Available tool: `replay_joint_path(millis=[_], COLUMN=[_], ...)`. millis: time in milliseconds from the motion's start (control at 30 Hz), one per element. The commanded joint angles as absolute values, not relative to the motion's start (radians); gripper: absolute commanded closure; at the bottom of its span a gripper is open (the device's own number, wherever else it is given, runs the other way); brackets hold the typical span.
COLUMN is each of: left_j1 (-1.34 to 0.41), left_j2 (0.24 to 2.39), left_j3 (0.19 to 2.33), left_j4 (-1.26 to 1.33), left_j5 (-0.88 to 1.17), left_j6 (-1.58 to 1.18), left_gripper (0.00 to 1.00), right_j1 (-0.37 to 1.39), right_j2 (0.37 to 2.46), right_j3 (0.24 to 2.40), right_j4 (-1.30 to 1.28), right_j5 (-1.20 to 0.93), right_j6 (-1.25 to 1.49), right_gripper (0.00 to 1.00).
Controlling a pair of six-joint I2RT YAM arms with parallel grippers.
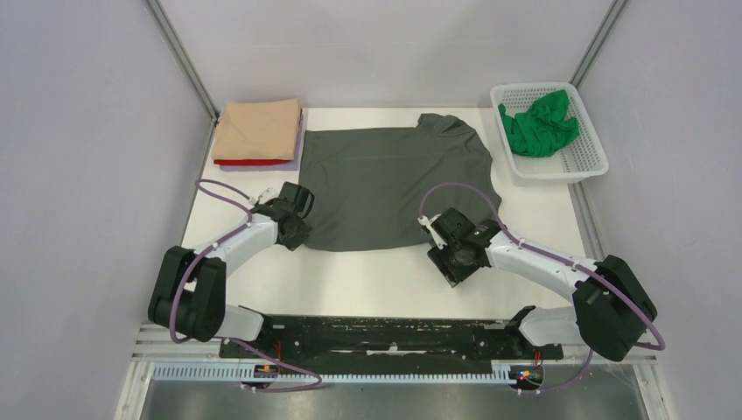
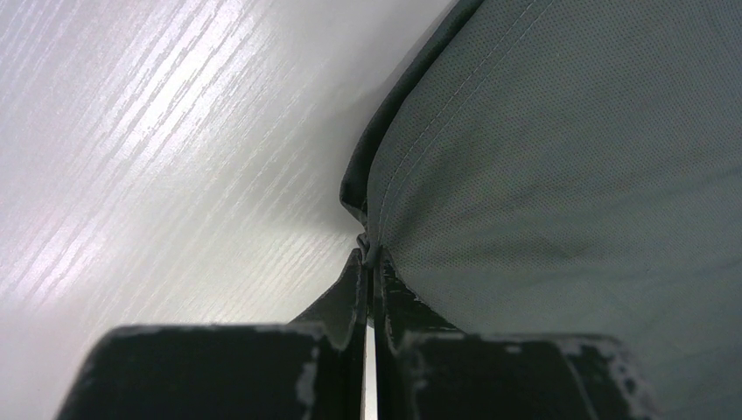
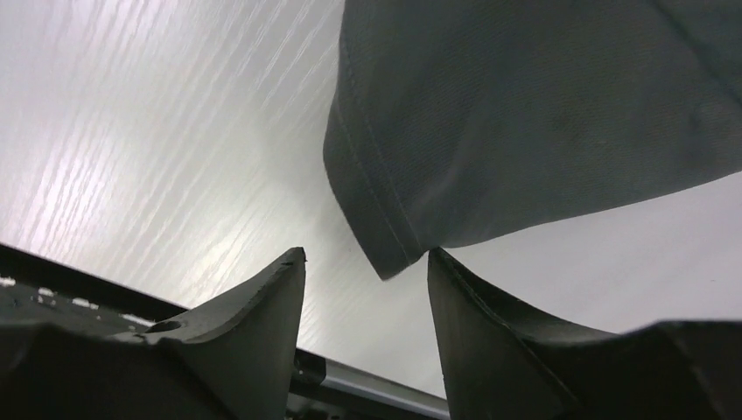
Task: Fold and stack the t-shirts
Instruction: Grab the side of the flattened tshirt closest away from the robot with both arms
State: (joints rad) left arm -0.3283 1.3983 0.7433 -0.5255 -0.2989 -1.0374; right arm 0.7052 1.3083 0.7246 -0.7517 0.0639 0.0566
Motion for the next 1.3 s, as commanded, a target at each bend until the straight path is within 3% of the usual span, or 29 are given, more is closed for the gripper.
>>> replay_joint_path(millis=[0,300,533,733,967,1267], left_j1=[-0.324,-0.324,-0.324,-0.323,-0.323,-0.323], left_j2=[1.392,1.374,1.375,1.346,1.282,1.206], left_j3=[0.749,0.75,0.741,0.735,0.705,0.708], left_j4=[-0.51,-0.511,-0.515,-0.577,-0.745,-0.745], left_j5=[-0.283,-0.296,-0.294,-0.299,-0.31,-0.25], left_j6=[-0.993,-0.978,-0.983,-0.994,-0.997,-0.963], left_gripper=[0.98,0.98,0.98,0.98,0.98,0.98], right_j1=[0.715,0.732,0.731,0.737,0.752,0.768], right_j2=[1.296,1.357,1.434,1.431,1.353,1.315], right_j3=[0.743,0.733,0.703,0.724,0.648,0.744], right_j4=[-0.645,-0.592,-0.599,-0.657,-0.788,-0.802], right_j5=[0.185,0.191,0.304,0.227,-0.069,0.03], right_j6=[0.092,0.029,0.081,0.095,0.069,0.079], right_gripper=[0.45,0.46,0.57,1.0,1.0,1.0])
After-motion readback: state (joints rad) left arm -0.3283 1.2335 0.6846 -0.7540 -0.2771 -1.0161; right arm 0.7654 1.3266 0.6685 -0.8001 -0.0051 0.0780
